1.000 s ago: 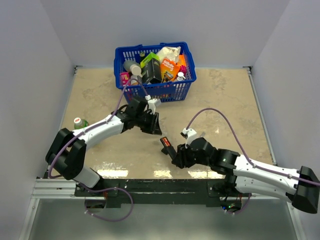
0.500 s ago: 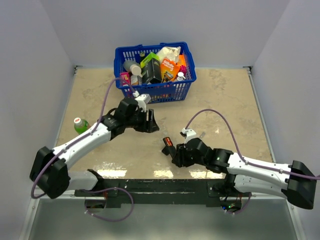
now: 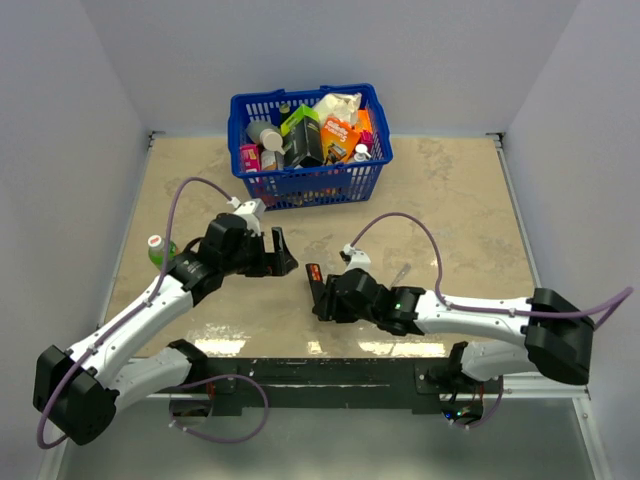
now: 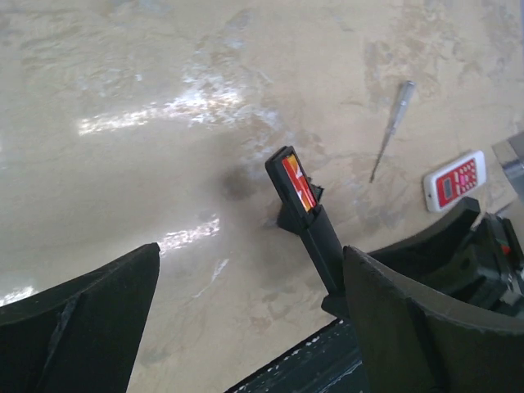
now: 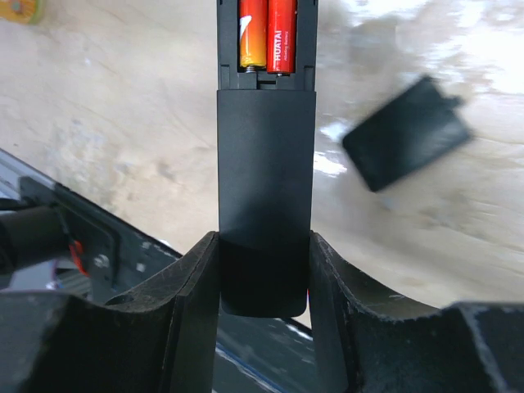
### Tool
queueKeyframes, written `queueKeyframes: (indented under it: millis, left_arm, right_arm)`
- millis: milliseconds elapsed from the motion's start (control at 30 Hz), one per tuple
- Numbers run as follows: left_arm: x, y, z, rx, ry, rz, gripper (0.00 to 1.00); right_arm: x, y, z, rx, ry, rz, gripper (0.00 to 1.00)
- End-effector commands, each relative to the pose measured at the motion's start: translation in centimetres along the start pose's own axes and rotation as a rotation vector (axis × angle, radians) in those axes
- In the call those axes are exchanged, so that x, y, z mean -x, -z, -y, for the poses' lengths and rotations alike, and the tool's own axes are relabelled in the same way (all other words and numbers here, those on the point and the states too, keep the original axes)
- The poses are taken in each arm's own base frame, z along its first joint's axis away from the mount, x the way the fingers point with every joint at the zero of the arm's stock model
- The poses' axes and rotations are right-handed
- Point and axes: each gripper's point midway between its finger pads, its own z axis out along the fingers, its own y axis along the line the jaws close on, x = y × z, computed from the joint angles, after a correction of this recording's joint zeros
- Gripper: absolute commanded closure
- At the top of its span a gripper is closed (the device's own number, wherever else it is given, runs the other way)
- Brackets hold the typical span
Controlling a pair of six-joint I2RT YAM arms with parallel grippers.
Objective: Unload the batteries from the remote control
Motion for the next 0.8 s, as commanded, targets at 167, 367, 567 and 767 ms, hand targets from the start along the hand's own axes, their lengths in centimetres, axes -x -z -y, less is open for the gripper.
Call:
queueKeyframes:
  millis: [167, 367, 567, 767]
  left_arm:
    - [2.8, 2.7, -4.3, 0.142, 0.066, 0.082, 0.0]
    - [3.5, 2.9, -4.3, 0.147, 0.052, 0.088, 0.0]
    - [3.1, 2.7, -4.5, 0.146, 0.044, 0.079, 0.0]
    - [2.5, 2.7, -4.8, 0.143, 0.035, 0.077, 0.0]
  right_arm:
    - [-0.1, -3.4, -6.0, -0.056, -0.151, 0.076, 1.0]
    - [-3.9, -5.3, -6.1, -0.212, -0.137, 0.039, 0.94]
    - [-6.4, -6.4, -4.8, -0.325, -0.154, 0.018, 0.87]
    - [-6.5, -6.3, -3.7, -0.432, -0.144, 0.057, 0.78]
